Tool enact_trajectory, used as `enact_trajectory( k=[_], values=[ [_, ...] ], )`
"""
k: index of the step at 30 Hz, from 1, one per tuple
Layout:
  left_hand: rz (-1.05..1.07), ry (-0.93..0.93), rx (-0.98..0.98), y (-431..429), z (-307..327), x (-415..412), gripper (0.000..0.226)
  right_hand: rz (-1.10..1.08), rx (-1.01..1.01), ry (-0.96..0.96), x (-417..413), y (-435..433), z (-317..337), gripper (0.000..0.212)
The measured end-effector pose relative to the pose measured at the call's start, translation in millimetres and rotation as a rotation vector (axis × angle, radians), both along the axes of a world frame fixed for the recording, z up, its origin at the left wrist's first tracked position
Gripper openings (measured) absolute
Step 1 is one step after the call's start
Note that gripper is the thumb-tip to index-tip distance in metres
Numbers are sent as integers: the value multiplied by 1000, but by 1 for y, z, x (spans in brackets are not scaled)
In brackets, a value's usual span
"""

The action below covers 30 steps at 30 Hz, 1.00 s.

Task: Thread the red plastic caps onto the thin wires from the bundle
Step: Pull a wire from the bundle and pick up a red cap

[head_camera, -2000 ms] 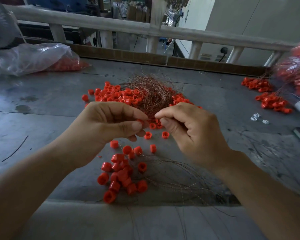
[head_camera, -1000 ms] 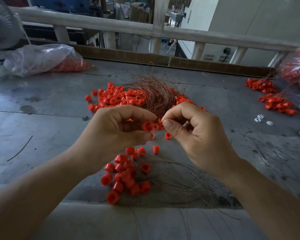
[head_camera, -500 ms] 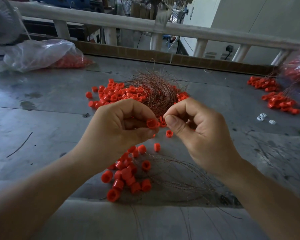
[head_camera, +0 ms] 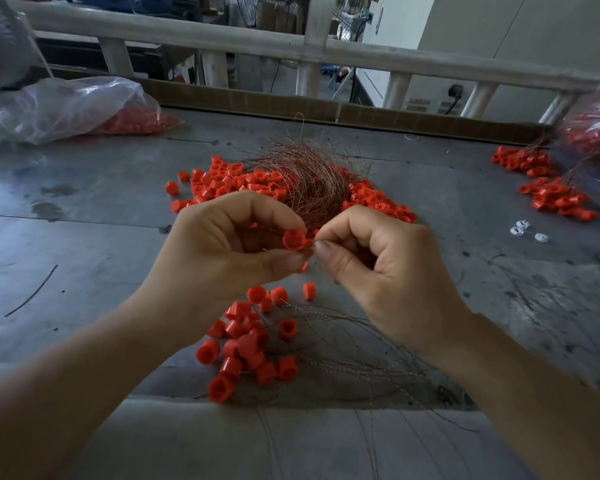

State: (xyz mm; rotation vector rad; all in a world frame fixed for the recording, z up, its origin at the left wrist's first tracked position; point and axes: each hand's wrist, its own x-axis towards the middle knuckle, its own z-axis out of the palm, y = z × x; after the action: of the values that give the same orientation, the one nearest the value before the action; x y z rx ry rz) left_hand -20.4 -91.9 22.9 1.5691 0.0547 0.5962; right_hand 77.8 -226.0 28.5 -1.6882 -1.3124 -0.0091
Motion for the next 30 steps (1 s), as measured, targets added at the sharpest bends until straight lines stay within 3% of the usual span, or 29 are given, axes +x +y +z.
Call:
enact_trajectory(
  k=[5,22,30],
  values=[
    [-114,16,-121,3,3,-1,31,-44,13,28,4,-2,2,9],
    [-145,13,-162,5,3,-4,27,-41,-8,16,2,-1,4,11],
    [-205,29,-216,8,1,-3,28,9,-57,164,4,-2,5,9]
  ],
)
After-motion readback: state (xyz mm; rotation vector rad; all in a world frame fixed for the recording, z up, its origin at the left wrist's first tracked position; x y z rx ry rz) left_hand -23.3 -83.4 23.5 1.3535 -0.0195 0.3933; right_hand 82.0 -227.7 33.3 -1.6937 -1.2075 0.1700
